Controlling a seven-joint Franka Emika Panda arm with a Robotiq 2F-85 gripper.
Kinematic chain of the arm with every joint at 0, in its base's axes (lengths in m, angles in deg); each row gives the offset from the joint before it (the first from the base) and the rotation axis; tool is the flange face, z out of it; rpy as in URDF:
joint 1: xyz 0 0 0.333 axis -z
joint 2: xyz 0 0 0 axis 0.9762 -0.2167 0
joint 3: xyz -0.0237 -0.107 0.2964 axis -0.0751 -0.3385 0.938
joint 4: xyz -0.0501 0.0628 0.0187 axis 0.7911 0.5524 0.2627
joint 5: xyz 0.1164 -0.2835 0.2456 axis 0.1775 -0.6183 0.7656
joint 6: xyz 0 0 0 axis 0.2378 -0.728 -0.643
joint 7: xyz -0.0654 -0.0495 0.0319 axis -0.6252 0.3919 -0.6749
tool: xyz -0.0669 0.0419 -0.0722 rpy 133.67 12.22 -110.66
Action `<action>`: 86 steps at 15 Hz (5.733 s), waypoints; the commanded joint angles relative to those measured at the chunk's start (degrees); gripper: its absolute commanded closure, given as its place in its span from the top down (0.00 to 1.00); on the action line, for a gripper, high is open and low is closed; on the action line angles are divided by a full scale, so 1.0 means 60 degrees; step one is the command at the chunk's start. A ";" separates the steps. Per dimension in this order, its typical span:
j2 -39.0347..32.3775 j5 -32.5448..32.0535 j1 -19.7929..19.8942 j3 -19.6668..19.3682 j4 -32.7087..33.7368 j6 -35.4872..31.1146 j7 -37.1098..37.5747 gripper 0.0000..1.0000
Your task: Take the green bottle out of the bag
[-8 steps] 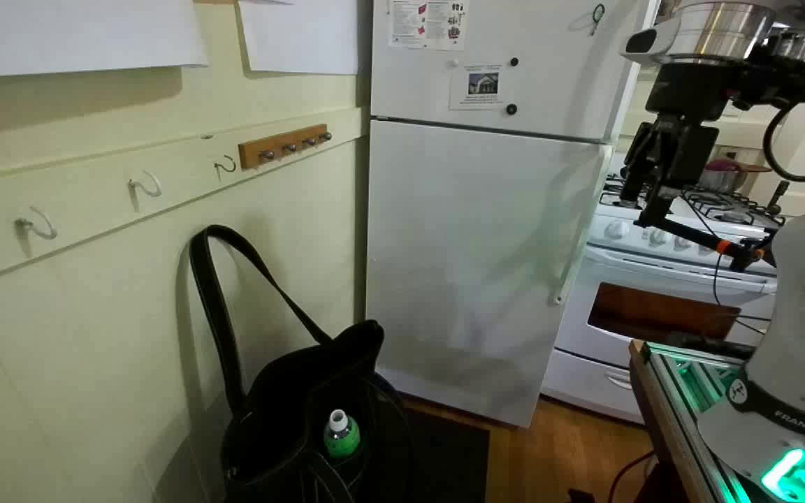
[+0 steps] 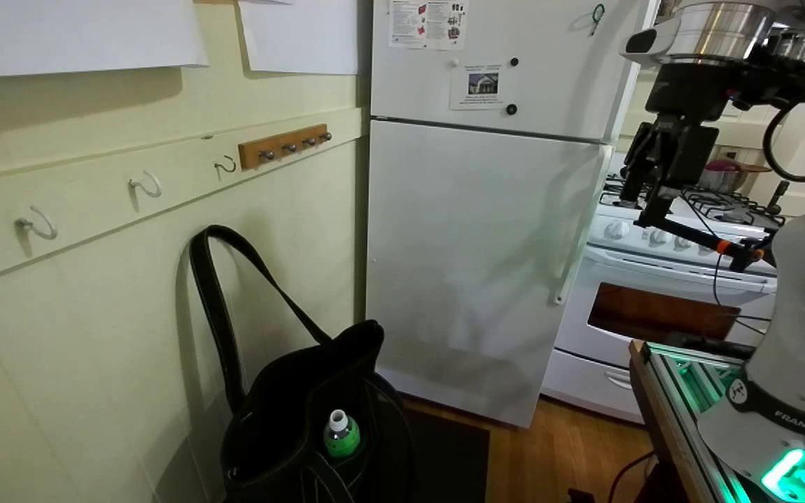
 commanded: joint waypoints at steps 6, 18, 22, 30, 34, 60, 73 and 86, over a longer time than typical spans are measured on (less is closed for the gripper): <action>-0.0374 -0.0021 0.0108 -0.0056 -0.0586 -0.1994 -0.0336 1.00; -0.4355 0.0783 -0.0947 -0.0953 -0.0493 -0.6224 -0.2244 1.00; -0.4538 0.0813 -0.0811 -0.0714 -0.0589 -0.6268 -0.2196 1.00; -0.5315 0.0699 -0.0575 -0.0555 -0.0341 -0.6346 -0.1702 1.00; -0.6926 0.0526 -0.0232 -0.0272 0.0042 -0.7094 -0.0902 1.00; -1.3933 -0.1484 -0.1228 0.0422 0.5074 -0.8441 0.1737 1.00; -1.5259 -0.1840 -0.1720 -0.0105 0.6047 -0.9589 0.2131 1.00; -1.6378 -0.2163 -0.2708 -0.1170 0.6985 -1.0803 0.2113 0.34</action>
